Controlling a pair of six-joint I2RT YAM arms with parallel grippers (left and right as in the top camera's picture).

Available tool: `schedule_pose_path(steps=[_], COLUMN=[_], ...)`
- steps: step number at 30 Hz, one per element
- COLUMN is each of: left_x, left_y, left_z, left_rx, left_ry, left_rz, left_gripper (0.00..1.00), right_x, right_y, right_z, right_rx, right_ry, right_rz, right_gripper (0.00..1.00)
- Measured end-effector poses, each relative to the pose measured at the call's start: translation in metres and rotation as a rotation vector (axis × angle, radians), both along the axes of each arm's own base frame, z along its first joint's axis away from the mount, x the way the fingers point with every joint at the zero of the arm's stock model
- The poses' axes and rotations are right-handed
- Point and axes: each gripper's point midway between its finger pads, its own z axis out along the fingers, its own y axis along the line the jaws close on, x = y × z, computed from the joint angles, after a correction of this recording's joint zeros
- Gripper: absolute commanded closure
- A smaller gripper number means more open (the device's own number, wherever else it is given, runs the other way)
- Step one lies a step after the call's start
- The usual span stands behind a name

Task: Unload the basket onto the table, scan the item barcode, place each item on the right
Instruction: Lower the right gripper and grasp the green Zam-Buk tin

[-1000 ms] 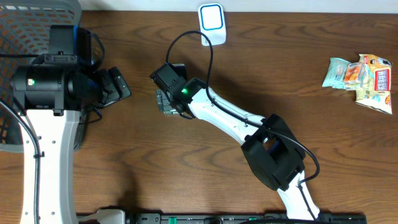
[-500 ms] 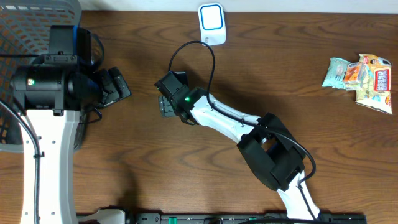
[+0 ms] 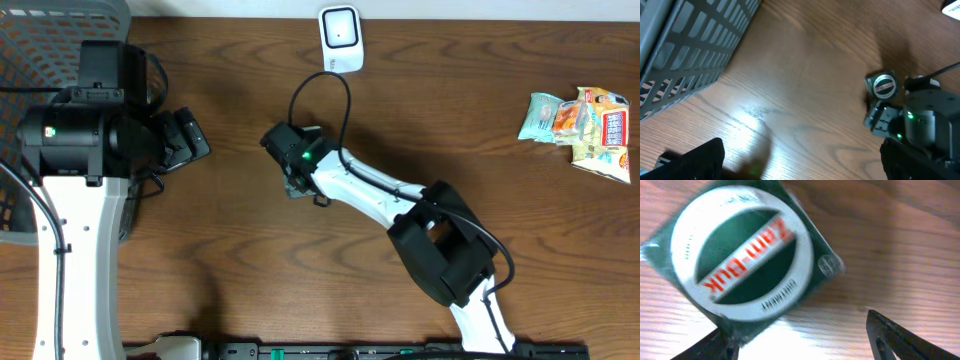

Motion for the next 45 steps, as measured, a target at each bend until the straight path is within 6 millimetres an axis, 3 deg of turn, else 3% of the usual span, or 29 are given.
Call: schedule_pose_path(steps=[4,6,9,13,19,26,28,32,36,41,45], left_x=[0.0,0.0,0.0,0.0,0.0,0.0,0.0,0.0,0.0,0.0,0.0], left_y=[0.0,0.0,0.0,0.0,0.0,0.0,0.0,0.0,0.0,0.0,0.0], left_z=[0.0,0.0,0.0,0.0,0.0,0.0,0.0,0.0,0.0,0.0,0.0], left_rx=[0.0,0.0,0.0,0.0,0.0,0.0,0.0,0.0,0.0,0.0,0.0], left_ry=[0.0,0.0,0.0,0.0,0.0,0.0,0.0,0.0,0.0,0.0,0.0], left_rz=[0.0,0.0,0.0,0.0,0.0,0.0,0.0,0.0,0.0,0.0,0.0], left_gripper=[0.02,0.02,0.02,0.02,0.02,0.03,0.03,0.02,0.02,0.02,0.02], right_x=[0.006,0.016,0.04,0.051,0.048,0.058,0.059,0.059,0.054,0.048,0.037], right_y=[-0.006,0.002,0.023,0.042,0.059,0.035,0.031,0.024,0.019,0.013,0.001], right_z=[0.013,0.027,0.059,0.075,0.067,0.022,0.018,0.009,0.002,-0.002,-0.002], right_rx=[-0.05,-0.039,-0.008,-0.022,-0.014,-0.012,0.002,0.038,0.052,0.065,0.055], right_ry=[-0.039,-0.097,-0.241,-0.319,-0.311,-0.204,-0.188,-0.148,-0.103,-0.06,0.008], right_rz=[0.109,0.182,0.332,0.548,0.824,0.823,0.818,0.791,0.753,0.653,0.565], right_gripper=[0.21,0.01,0.01,0.01,0.01,0.01,0.01,0.15,0.19,0.41,0.37])
